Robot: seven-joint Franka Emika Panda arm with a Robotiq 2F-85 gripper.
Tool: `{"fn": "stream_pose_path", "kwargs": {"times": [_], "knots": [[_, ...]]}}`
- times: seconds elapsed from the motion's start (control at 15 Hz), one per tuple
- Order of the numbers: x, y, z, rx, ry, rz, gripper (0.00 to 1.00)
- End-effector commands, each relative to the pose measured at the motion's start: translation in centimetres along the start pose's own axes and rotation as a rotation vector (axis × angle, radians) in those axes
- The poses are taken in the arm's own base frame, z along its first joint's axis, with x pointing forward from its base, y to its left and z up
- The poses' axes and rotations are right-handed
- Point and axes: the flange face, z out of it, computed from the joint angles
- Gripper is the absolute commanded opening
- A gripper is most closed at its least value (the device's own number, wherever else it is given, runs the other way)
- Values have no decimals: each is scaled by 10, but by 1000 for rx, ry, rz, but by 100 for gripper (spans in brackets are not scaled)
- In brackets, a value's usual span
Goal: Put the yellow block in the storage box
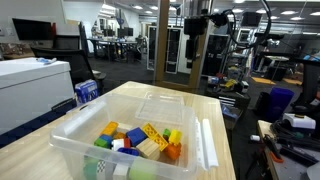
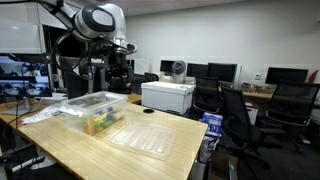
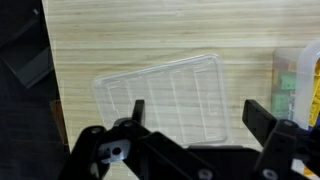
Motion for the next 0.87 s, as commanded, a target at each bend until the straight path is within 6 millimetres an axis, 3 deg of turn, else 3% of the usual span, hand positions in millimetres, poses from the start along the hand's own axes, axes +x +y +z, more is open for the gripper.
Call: {"fn": "stream_pose_path", "kwargs": {"times": [0.0,0.8], "knots": [[-2,-3,-1,5,1,-15,100],[-4,-2,-1,7,1,-28,100]]}}
